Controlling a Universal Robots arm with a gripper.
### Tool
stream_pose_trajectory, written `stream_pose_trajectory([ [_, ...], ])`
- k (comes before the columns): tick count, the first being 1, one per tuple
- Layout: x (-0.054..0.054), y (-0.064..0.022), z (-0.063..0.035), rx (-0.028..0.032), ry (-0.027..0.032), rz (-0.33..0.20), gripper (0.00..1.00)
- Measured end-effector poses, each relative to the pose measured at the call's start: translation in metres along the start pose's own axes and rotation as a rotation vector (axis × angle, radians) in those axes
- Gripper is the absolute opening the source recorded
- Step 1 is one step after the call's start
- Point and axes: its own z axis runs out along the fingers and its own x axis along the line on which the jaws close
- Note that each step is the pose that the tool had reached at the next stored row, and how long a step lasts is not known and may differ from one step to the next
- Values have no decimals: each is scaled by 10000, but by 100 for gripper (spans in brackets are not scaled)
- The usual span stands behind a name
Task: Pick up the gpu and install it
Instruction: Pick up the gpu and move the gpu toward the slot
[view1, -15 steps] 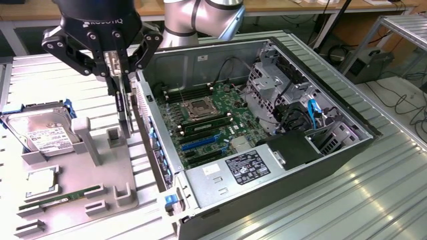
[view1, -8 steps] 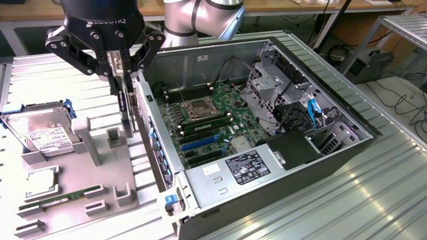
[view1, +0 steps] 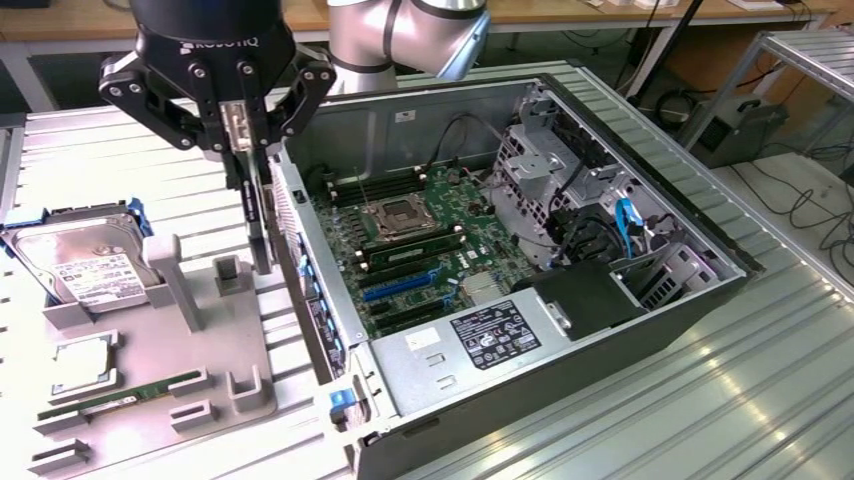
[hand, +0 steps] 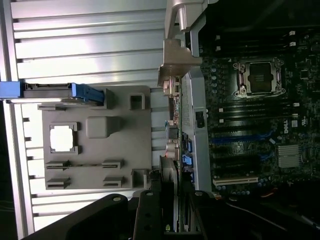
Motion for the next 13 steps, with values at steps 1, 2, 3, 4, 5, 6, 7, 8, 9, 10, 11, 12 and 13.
stream_pose_trajectory([
  [1, -5, 1, 0, 1, 1, 1, 26],
  [2, -9, 1, 0, 0, 0, 1, 26],
  [3, -14, 1, 1, 0, 0, 1, 26],
  [4, -19, 1, 2, 0, 0, 0, 26],
  [5, -24, 2, 2, 0, 0, 1, 26],
  [6, -34, 2, 3, 0, 0, 0, 26],
  [7, -40, 3, 4, 0, 0, 1, 26],
  [8, -45, 3, 4, 0, 0, 1, 26],
  [9, -50, 4, 5, 0, 0, 1, 26],
  [10, -56, 4, 5, 1, 0, 1, 26],
  [11, -61, 4, 5, 1, 1, 0, 26],
  [12, -66, 5, 6, 0, 0, 0, 26],
  [13, -72, 5, 7, 0, 0, 0, 26],
])
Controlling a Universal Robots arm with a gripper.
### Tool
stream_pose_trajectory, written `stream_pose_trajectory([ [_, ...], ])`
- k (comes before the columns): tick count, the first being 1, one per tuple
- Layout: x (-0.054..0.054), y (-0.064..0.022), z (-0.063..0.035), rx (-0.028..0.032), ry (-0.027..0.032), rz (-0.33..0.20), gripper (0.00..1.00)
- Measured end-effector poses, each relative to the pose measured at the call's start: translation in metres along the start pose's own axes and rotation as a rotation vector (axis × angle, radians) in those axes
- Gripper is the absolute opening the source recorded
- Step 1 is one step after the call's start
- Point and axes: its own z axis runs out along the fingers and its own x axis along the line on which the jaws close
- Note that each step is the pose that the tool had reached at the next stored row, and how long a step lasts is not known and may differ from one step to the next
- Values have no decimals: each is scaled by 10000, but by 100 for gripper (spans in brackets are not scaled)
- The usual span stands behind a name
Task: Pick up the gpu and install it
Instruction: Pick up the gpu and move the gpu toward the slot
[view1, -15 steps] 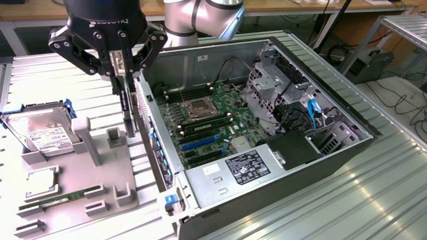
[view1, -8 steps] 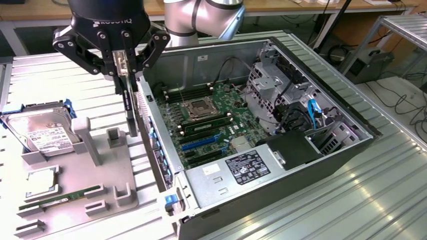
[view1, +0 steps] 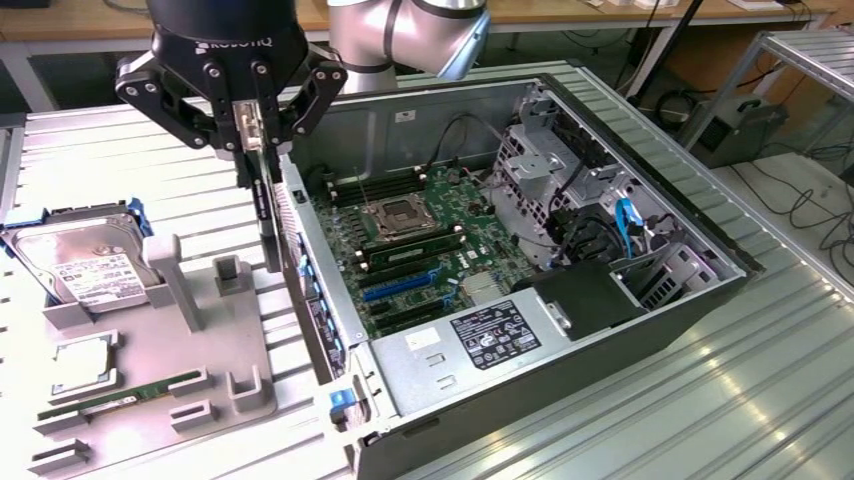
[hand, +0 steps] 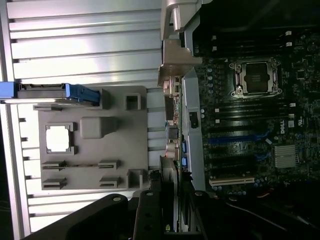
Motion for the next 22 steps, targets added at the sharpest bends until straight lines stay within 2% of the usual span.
stream_pose_trajectory([
  [22, -122, 9, 21, 0, 0, 0, 26],
])
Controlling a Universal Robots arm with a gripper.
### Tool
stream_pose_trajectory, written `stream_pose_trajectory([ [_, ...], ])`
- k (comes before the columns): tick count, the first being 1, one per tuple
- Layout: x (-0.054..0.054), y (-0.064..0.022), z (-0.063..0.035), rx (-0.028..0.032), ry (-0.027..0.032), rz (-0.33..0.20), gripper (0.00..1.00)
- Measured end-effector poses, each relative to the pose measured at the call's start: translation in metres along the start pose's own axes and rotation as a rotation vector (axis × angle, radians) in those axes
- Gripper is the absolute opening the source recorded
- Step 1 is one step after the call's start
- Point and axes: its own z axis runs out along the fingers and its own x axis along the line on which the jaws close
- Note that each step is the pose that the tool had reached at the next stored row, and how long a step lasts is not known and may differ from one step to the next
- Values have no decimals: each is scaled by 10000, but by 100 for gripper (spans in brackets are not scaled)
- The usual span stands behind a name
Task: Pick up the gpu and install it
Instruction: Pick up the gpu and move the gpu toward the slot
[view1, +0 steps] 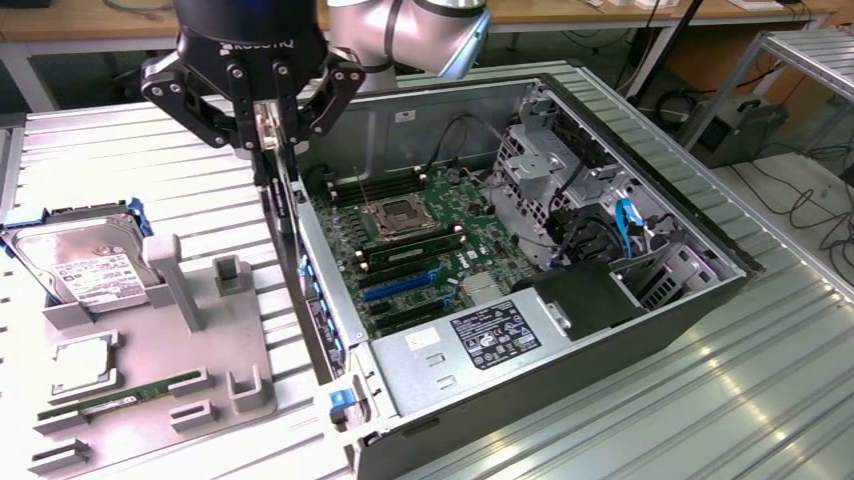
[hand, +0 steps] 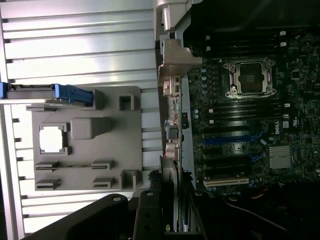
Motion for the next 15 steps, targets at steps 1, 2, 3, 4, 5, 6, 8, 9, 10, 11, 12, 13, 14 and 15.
stream_pose_trajectory([
  [1, -5, 0, 1, 0, 0, 0, 26],
  [2, -10, 1, 2, 0, 0, 0, 26],
  [3, -15, 1, 3, 1, 0, 0, 26],
  [4, -19, 1, 4, 0, 0, 0, 26],
  [5, -24, 2, 5, 0, 0, 0, 26],
  [6, -29, 2, 5, 0, 0, 0, 26],
  [8, -38, 3, 8, 1, 1, 0, 26],
  [9, -42, 3, 9, 0, 0, 0, 26],
  [10, -47, 3, 11, 0, 0, 0, 26],
  [11, -52, 3, 13, 0, 0, 0, 26],
  [12, -58, 4, 15, 0, 0, 0, 26],
  [13, -65, 4, 17, -1, 0, 1, 26],
  [14, -71, 5, 18, 0, 0, 1, 26],
  [15, -75, 5, 19, 0, 0, 0, 26],
])
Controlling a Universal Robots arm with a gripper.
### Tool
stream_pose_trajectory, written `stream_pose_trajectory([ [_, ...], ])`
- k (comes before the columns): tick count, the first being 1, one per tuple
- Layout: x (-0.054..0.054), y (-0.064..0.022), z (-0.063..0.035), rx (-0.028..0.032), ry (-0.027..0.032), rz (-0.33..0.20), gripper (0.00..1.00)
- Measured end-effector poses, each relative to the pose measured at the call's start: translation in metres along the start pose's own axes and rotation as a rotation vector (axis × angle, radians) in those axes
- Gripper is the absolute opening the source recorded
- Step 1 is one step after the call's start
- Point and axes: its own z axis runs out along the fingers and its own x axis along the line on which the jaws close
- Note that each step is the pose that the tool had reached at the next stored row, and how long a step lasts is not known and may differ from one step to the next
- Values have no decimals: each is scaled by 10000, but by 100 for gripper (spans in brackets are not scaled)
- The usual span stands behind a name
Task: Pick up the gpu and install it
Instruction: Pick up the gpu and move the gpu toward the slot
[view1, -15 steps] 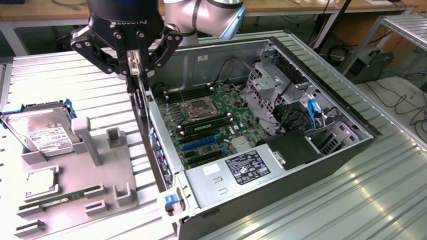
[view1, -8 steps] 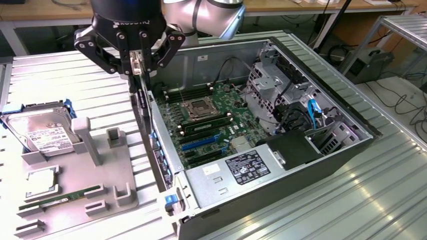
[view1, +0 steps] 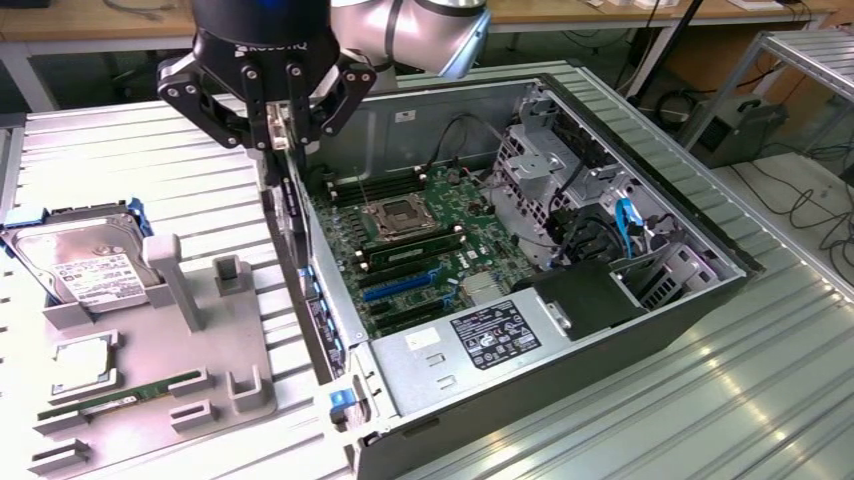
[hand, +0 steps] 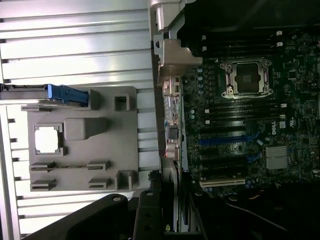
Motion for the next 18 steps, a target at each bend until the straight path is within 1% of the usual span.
stream_pose_trajectory([
  [18, -94, 6, 34, 0, 0, 0, 26],
])
